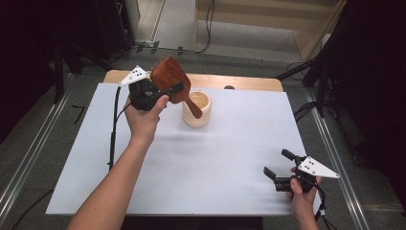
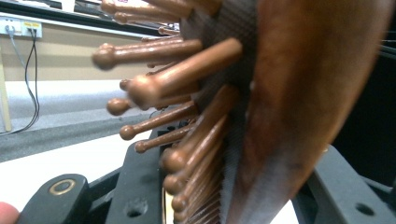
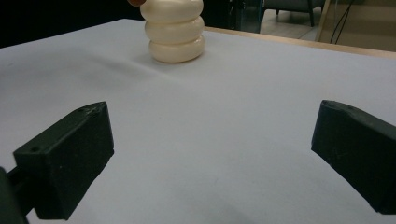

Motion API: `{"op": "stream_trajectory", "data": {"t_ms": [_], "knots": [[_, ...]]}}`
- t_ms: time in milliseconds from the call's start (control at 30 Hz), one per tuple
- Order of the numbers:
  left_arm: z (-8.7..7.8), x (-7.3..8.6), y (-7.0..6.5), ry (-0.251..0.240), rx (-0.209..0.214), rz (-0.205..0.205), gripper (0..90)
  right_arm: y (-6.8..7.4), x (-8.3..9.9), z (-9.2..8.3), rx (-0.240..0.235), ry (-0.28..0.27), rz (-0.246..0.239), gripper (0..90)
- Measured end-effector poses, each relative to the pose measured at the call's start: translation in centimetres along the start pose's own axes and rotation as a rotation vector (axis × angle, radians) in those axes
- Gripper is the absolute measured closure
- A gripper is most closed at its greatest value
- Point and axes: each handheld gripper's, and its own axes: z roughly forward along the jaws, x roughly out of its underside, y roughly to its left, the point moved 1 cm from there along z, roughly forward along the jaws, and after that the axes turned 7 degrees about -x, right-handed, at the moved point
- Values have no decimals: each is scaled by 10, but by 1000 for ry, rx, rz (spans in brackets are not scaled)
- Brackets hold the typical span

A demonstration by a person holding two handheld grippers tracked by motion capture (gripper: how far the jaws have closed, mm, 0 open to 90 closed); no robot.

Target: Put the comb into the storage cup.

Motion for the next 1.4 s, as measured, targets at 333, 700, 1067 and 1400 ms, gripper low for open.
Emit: {"op": "stream_trajectory", "data": {"t_ms": [333, 700, 1067, 1400], "knots": [[6, -8, 5, -15, -10, -8, 597, 0, 0, 0, 0, 2, -6, 0], [12, -11, 9, -25, -18, -21, 598, 0, 0, 0, -1, 5, -7, 0], [18, -15, 15, -37, -35, -31, 597, 0, 0, 0, -2, 1, -2, 0], [26, -13, 21, -38, -59, -36, 597, 0, 0, 0, -6, -1, -2, 0]]}}
